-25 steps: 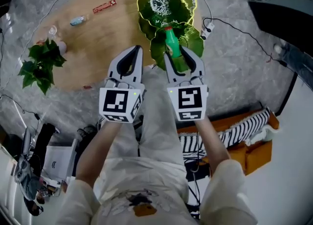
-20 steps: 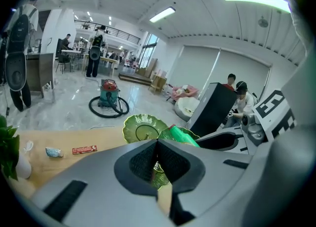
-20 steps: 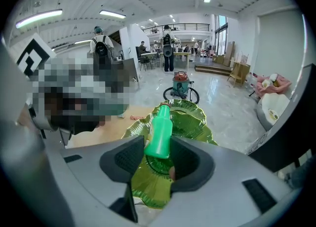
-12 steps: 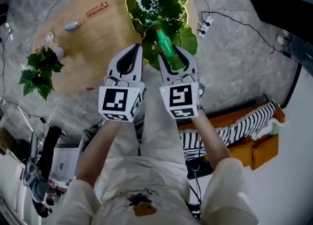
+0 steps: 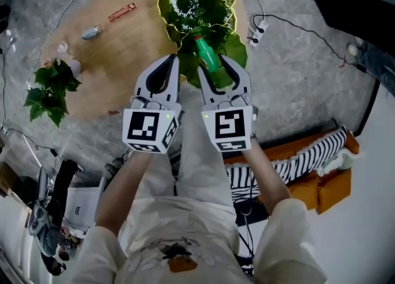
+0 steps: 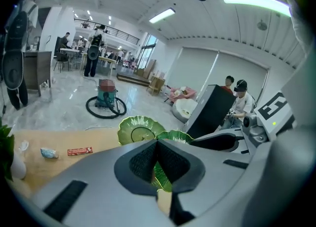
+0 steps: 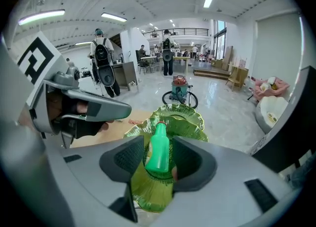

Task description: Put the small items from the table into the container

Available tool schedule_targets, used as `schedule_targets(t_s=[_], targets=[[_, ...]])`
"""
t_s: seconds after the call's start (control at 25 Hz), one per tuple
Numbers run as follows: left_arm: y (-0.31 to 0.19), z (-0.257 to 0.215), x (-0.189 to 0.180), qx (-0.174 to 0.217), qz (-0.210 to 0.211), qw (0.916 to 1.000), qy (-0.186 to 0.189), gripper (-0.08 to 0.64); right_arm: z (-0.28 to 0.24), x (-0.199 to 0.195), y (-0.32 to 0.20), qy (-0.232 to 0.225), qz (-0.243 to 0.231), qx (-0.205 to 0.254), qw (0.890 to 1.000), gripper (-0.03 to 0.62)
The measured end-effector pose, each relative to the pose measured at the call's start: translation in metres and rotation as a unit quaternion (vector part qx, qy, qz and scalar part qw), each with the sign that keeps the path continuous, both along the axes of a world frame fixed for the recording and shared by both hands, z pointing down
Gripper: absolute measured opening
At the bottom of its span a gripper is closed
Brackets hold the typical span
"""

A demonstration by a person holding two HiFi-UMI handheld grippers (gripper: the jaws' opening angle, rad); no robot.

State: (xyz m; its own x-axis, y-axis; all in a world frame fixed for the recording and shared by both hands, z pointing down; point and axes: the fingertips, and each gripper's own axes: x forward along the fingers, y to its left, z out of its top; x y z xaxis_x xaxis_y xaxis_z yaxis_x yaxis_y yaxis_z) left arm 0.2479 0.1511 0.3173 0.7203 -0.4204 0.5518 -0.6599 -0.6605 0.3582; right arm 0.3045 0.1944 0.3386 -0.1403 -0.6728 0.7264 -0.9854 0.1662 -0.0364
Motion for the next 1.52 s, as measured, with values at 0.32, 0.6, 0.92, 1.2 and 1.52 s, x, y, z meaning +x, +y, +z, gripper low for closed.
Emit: schedule_targets(t_s=[0.32, 0.6, 0.92, 1.2, 1.52], targets=[[-0.006, -0.007, -0.019, 0.004, -0.015, 0.9999, 0.000, 0.000, -0.017, -0.020, -0.014, 0.003, -0.016, 0.027, 0.999, 0.164], [-0.018, -0.005, -0.055, 0.005, -0.057, 0.9984, -0.003, 0.000, -0.022, -0.053, -0.033, 0.001, -0.057, 0.039, 0.998, 0.164], [-0.027, -0.002, -0.111, 0.003, -0.111, 0.9937, -0.006, 0.000, -0.023, -0.111, -0.050, -0.004, -0.116, 0.042, 0.992, 0.164], [-0.031, -0.005, -0.159, 0.004, -0.154, 0.9880, -0.006, 0.000, -0.019, -0.162, -0.059, -0.018, -0.162, 0.042, 0.986, 0.164], [-0.031, -0.010, -0.220, 0.006, -0.182, 0.9832, -0.003, 0.000, -0.018, -0.217, -0.065, -0.022, -0.180, 0.038, 0.983, 0.164]])
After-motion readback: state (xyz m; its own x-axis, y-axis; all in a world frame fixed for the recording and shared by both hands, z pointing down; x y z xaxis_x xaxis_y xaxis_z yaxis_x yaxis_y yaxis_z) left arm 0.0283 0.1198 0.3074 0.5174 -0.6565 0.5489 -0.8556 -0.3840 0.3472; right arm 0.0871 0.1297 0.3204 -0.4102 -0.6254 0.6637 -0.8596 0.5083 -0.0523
